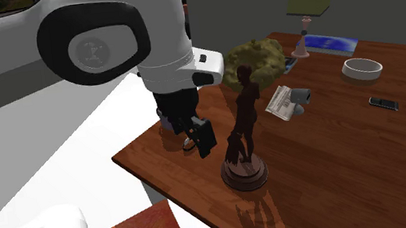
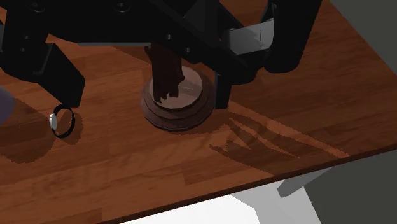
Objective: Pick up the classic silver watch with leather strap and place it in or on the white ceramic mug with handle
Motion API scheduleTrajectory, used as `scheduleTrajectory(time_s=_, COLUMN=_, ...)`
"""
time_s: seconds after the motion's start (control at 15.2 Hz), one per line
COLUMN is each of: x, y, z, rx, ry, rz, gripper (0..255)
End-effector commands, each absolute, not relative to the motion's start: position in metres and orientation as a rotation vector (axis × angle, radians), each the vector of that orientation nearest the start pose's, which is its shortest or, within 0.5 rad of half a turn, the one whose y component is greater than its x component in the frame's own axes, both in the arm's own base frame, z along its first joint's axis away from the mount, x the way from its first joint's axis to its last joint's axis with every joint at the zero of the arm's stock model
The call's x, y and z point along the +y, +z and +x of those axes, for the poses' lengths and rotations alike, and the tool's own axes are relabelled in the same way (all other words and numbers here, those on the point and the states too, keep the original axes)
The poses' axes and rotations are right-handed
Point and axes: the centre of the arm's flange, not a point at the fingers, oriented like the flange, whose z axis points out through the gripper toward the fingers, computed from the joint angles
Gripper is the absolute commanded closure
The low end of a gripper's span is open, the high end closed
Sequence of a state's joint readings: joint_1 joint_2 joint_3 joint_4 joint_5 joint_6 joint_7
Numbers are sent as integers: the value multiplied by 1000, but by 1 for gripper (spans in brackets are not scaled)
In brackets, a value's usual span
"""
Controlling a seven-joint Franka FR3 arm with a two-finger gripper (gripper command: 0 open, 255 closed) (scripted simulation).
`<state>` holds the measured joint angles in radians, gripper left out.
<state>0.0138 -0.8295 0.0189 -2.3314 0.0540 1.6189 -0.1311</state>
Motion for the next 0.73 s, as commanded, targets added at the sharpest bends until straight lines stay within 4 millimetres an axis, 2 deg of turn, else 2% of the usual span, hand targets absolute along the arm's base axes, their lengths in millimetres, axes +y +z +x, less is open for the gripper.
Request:
scheduleTrajectory(time_s=0.0, x=17, y=620, z=300, rx=-246, ry=-184, rz=-3092, gripper=0)
scheduleTrajectory(time_s=0.66, x=127, y=549, z=340, rx=-272, ry=-169, rz=-3129, gripper=0)
